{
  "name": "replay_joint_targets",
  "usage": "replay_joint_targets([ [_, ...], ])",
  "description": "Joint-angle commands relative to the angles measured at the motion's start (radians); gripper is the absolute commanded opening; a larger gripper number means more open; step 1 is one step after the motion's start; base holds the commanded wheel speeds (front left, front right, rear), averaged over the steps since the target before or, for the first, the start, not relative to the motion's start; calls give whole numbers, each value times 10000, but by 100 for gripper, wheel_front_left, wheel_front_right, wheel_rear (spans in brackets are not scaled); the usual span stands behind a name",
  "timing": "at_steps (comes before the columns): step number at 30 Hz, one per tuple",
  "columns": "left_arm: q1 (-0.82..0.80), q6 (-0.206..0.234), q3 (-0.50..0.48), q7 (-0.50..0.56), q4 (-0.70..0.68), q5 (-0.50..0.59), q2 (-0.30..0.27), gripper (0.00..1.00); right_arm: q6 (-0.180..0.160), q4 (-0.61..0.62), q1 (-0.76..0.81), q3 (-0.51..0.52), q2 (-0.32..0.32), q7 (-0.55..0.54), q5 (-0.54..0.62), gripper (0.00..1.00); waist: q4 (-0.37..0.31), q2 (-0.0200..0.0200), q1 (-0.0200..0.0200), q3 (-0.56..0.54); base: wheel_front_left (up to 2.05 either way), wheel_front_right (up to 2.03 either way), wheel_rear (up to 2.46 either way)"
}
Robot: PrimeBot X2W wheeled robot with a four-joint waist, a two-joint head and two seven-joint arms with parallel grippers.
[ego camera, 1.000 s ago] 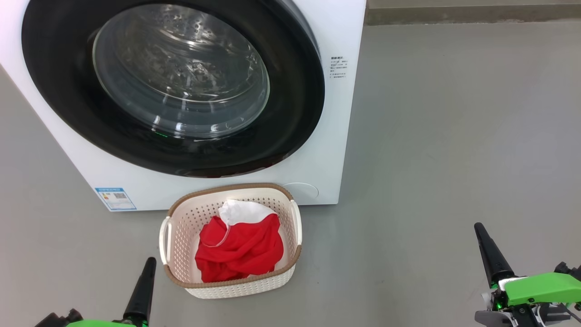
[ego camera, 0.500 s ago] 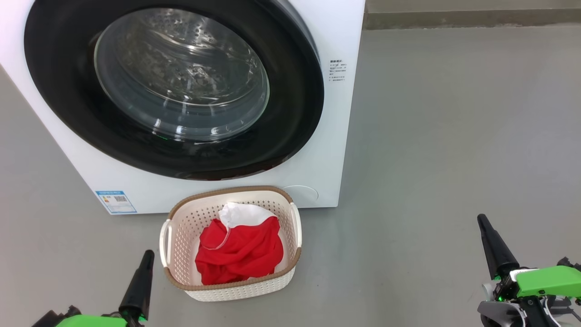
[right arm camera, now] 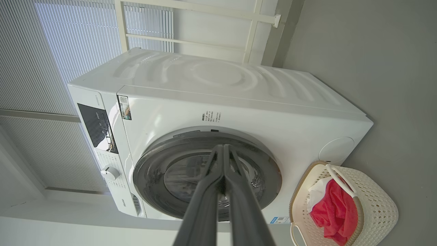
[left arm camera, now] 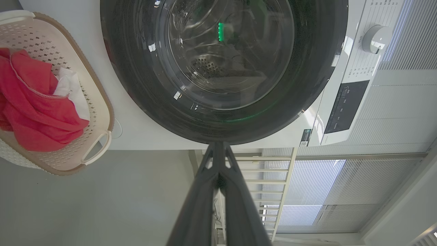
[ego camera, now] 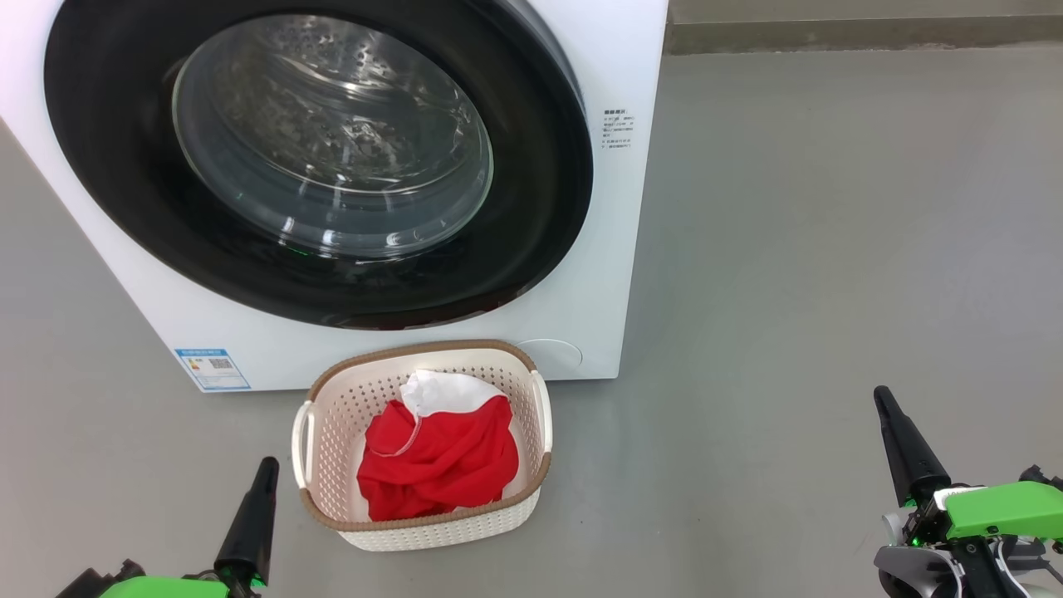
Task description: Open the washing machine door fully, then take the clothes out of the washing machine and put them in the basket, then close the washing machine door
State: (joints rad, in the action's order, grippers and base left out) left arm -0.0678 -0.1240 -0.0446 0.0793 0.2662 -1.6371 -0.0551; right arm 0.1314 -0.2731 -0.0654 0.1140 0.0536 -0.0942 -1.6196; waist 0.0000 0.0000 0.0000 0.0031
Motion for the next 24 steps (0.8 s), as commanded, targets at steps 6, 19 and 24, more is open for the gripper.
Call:
replay_joint_targets([
  [6, -376, -67, -394, 100, -225, 36, -167, 0, -7, 294, -408, -173, 92, -52, -31, 0, 0, 0, 0, 0, 0, 0, 0],
  [19, -379, -67, -436, 134, -222, 72, -137, 0, -7, 292, -411, -146, 73, -74, -9, 0, 0, 0, 0, 0, 0, 0, 0],
  [24, -381, -67, -452, 147, -222, 85, -126, 0, -7, 291, -412, -135, 66, -82, 0, 0, 0, 0, 0, 0, 0, 0, 0],
])
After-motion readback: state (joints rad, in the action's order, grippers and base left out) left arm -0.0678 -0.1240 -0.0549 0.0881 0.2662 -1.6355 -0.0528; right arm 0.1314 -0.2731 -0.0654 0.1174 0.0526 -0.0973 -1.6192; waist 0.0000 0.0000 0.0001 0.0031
